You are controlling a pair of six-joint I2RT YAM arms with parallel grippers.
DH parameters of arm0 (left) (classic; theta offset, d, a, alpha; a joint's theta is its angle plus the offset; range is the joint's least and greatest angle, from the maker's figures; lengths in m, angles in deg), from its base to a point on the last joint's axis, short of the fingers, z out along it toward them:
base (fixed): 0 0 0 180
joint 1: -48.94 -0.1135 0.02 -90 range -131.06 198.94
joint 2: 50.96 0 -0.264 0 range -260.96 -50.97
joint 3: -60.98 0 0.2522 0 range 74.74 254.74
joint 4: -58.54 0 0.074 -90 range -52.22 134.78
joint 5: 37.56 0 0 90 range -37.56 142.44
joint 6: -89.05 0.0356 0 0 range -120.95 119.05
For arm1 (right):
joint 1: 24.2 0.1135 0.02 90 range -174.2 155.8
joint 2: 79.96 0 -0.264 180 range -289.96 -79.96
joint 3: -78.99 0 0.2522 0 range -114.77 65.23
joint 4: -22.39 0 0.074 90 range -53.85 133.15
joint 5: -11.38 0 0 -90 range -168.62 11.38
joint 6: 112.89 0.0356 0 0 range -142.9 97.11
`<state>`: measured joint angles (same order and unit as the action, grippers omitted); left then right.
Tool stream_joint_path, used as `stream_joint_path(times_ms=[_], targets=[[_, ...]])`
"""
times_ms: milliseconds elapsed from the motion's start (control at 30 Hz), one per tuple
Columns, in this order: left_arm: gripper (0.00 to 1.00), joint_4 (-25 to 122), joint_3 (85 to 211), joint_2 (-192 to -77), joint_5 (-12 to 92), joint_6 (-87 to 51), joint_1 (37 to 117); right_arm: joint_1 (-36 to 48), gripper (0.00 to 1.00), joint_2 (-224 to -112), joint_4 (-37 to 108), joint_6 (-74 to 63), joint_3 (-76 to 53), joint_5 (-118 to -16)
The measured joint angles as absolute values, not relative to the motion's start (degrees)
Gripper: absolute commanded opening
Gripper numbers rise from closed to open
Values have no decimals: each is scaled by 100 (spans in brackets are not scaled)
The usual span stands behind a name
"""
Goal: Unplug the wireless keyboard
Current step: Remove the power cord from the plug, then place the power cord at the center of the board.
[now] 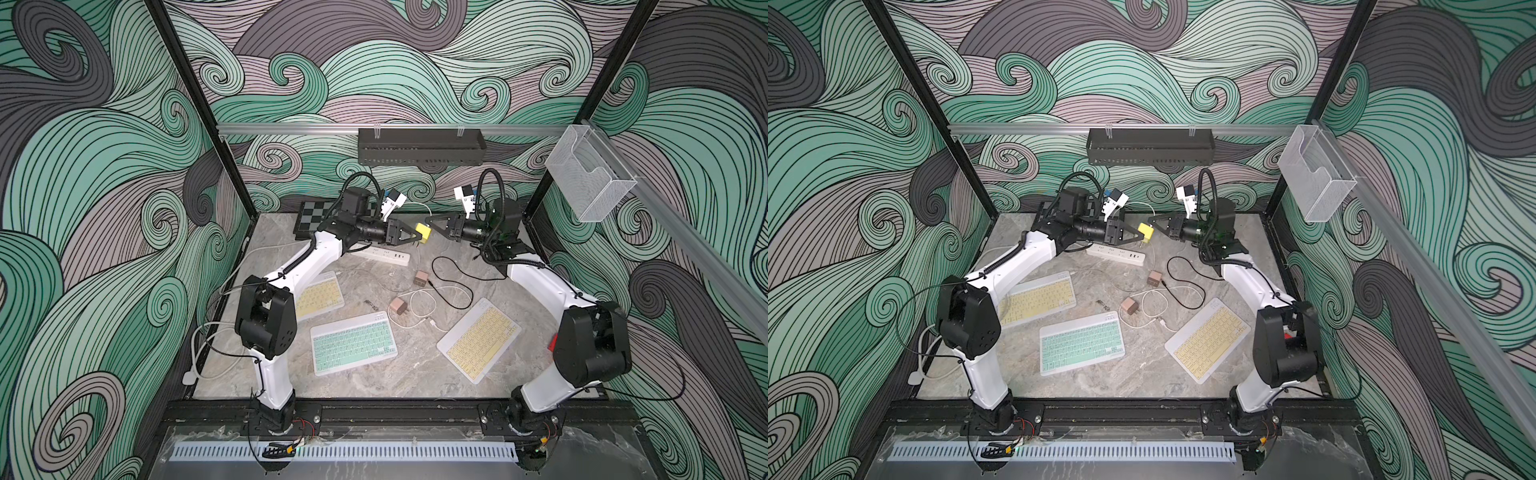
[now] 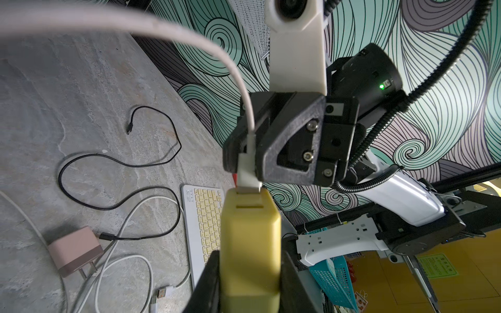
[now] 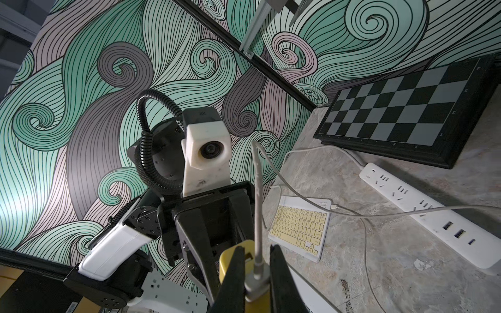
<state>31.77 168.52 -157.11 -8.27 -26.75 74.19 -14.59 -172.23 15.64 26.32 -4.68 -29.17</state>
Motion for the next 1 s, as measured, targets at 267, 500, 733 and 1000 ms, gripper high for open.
stream_joint_path(times_ms=[267, 500, 733, 1000], targets=[[0, 1988, 16683, -15659, -963, -2249, 7369, -1903, 0, -17035, 1133, 2632, -468, -3708], [0, 1835, 16618, -15598, -958, -2188, 7144, -1899, 0, -17028, 1380, 2505, -466, -3826], [0, 1913, 15971, -15093, -803, -2195, 6809, -1899, 0, -17196, 2591, 1751, -475, -4377], [0, 1929, 15628, -14859, -504, -2173, 6512, -1798, 0, -18167, 3675, 1089, -654, -5160]])
